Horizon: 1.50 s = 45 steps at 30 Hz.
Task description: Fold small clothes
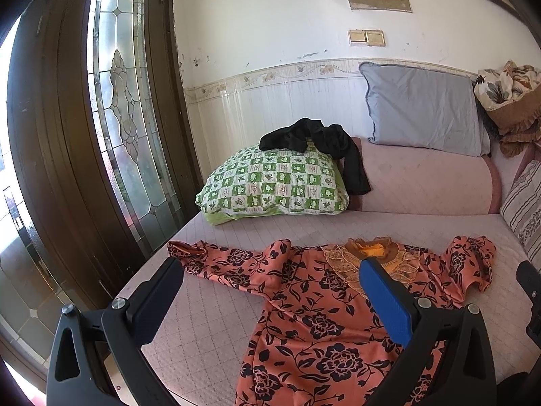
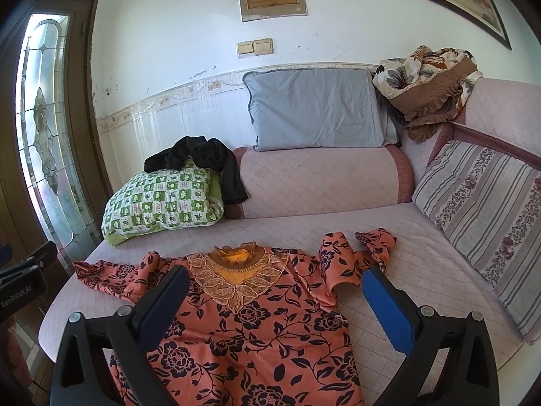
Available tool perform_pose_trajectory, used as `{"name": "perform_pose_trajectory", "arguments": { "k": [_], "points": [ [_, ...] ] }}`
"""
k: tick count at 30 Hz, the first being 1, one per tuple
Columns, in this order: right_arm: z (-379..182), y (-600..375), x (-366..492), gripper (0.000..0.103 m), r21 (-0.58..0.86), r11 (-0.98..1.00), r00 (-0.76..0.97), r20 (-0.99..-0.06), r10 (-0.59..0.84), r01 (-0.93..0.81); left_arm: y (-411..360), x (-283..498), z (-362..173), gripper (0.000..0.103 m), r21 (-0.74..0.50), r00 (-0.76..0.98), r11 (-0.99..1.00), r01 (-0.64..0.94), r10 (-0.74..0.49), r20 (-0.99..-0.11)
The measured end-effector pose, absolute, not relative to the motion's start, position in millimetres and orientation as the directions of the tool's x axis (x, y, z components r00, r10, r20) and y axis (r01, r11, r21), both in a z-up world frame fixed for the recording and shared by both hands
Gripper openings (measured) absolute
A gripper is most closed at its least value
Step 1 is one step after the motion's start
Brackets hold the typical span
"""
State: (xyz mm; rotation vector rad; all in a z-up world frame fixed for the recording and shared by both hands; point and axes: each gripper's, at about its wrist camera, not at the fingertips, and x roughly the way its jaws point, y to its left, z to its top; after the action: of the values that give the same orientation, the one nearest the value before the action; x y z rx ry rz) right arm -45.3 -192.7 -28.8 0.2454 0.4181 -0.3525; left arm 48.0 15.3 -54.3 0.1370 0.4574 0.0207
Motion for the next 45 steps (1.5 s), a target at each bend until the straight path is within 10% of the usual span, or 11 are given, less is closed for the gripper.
{"name": "perform_pose_trajectory", "arguments": {
  "k": [21, 34, 45],
  "points": [
    [-56.9, -242.8, 8.6, 0.103, 0.168, 0.892, 0.830, -0.469, -0.302, 0.420, -19.0, 102.5, -93.3, 0.103, 0.188, 0.854, 0.981, 0.050, 0.055, -0.517],
    [-210.8, -482.8, 4.6, 0.103, 0.581, 0.515, 0.725, -0.678, -0.123, 0.630, -71.0, 186.9, -314.2, 0.103, 0.175, 0.414, 0.955, 0.238, 0.064, -0.908],
    [-246.7, -528.7, 103.2, 0.096, 0.467, 0.534, 0.637, -0.747, -0.189, 0.705, -53.6, 166.3, -318.2, 0.103, 0.069, 0.523, 0.975, 0.211, -0.053, -0.851]
  ]
}}
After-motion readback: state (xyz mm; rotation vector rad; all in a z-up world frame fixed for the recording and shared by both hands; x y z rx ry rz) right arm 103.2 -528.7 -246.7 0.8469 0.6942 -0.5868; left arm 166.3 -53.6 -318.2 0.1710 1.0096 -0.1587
